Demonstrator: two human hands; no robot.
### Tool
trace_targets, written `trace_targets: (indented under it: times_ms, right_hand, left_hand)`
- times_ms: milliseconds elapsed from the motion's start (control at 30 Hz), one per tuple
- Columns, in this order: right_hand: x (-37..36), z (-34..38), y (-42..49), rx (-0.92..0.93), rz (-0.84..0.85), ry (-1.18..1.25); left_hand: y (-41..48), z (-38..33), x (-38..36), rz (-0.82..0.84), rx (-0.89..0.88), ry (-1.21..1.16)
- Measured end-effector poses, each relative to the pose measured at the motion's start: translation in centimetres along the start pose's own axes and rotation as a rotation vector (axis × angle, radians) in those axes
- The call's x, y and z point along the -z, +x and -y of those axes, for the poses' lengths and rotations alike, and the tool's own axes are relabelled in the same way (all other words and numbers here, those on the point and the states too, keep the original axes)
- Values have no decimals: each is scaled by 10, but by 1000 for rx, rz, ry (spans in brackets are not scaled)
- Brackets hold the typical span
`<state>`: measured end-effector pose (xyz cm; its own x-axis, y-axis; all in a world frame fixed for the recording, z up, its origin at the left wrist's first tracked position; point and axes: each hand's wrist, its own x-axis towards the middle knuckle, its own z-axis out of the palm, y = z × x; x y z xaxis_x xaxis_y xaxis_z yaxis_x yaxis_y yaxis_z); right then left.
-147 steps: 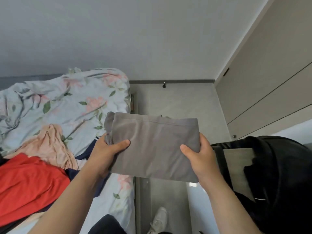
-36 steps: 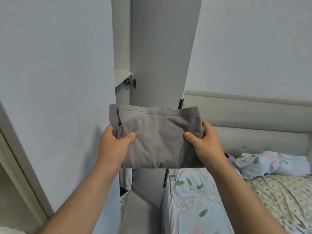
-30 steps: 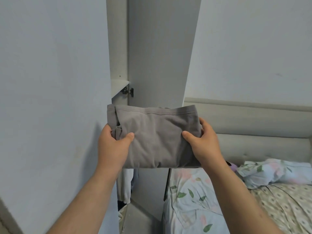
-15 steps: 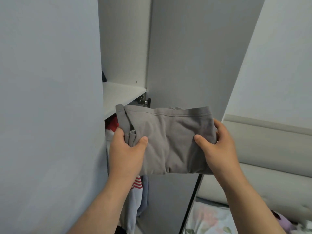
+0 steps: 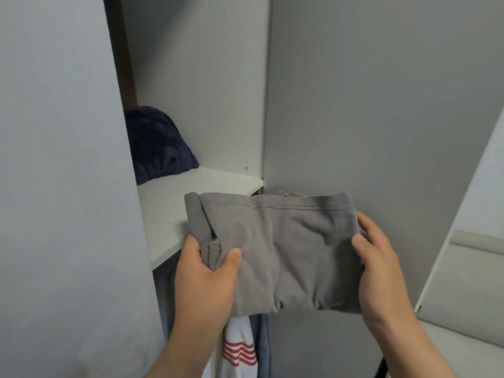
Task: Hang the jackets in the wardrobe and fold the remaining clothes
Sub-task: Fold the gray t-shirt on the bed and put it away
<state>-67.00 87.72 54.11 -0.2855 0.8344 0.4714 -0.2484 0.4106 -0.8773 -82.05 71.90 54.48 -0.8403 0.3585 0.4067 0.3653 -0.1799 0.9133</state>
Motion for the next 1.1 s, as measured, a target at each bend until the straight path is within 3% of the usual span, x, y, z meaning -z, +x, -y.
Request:
trace_targets:
  times_ms: [467, 733, 933, 1100]
  right_hand:
    - [-53, 41, 61, 180, 22, -194]
    - [-103, 33, 123, 277, 62, -239]
    - [-158, 3, 161, 331, 154, -194]
    - [-200, -26, 190, 273, 342, -384]
  left_hand:
    - [51, -26, 1, -154, -61, -56]
    - [84, -25, -6, -338, 19, -53]
    - [110, -14, -10, -498, 49, -59]
    - [124, -9, -4, -562, 189, -113]
